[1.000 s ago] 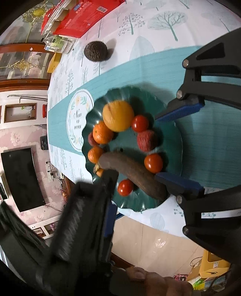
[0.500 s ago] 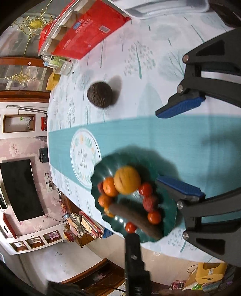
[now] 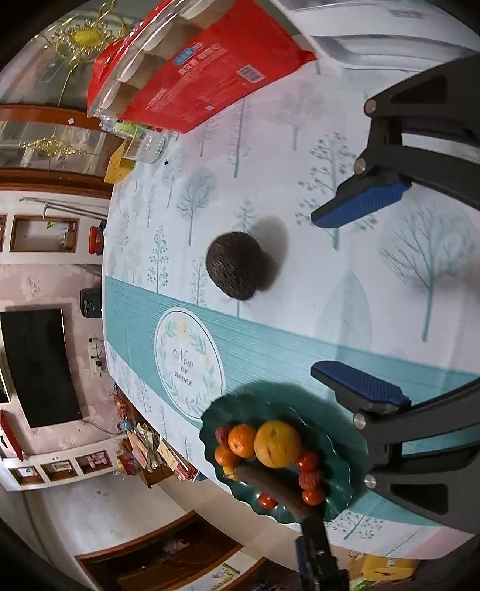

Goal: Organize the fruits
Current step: 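Move the open right gripper to the avocado, then grasp the avocado with the right gripper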

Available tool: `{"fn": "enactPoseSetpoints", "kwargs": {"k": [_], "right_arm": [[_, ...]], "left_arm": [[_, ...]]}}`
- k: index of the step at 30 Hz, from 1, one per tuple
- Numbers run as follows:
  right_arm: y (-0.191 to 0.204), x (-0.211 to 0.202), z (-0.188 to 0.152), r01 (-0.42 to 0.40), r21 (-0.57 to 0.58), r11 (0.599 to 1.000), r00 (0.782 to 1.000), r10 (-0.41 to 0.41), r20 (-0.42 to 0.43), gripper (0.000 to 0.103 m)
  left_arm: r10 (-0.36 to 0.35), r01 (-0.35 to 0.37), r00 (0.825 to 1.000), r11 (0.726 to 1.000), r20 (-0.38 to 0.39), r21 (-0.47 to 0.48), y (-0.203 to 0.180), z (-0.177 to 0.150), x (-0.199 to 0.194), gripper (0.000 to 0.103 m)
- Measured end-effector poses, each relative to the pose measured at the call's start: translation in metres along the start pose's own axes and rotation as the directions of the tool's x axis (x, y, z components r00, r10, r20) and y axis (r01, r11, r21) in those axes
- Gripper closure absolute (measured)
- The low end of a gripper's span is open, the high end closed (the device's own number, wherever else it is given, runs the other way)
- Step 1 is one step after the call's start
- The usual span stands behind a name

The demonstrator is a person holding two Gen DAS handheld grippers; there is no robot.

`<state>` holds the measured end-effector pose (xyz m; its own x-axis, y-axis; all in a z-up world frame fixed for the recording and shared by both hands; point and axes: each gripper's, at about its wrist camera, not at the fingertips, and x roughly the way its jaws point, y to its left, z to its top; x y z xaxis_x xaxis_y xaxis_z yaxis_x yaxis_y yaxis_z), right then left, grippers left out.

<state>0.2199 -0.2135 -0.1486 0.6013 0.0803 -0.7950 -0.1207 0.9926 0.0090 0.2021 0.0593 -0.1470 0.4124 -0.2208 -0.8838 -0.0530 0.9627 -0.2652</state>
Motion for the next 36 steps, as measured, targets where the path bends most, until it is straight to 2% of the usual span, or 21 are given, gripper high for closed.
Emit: {"fn": "enactPoseSetpoints", "kwargs": {"k": [5,10,14,20,27,36], "right_arm": [[-0.018,0.016,0.018,-0.014,-0.018,1.000,1.000,0.014,0.014,0.023],[-0.034,0.039,0.039,-0.007,-0.005,1.000,1.000,0.007,0.023,0.022],[-0.045,0.062,0.049,-0.065,0.057,0.996,0.998,0.065,0.010,0.022],[-0.044,0.095,0.048,-0.106,0.091,0.990,0.993,0.109,-0.033,0.022],[-0.045,0.118,0.047,-0.144,0.155,0.977,0.988,0.151,-0.040,0.022],[-0.040,0.122,0.046,-0.148,0.161,0.976,0.989,0.149,0.009,0.025]], "left_arm": [[-0.003,0.004,0.999,1.000,0.036,-0.020,-0.010,-0.009,0.001,0.023],[0.012,-0.010,0.999,0.999,0.038,-0.046,-0.011,-0.013,0.006,0.023],[0.036,-0.033,0.998,0.997,0.049,-0.070,-0.009,-0.013,0.008,0.023],[0.070,-0.064,0.996,0.992,0.052,-0.107,-0.003,-0.008,0.012,0.023],[0.100,-0.093,0.994,0.987,0.052,-0.131,0.003,-0.004,0.013,0.023],[0.088,-0.080,0.995,0.987,0.053,-0.142,0.006,-0.003,0.015,0.023]]}}
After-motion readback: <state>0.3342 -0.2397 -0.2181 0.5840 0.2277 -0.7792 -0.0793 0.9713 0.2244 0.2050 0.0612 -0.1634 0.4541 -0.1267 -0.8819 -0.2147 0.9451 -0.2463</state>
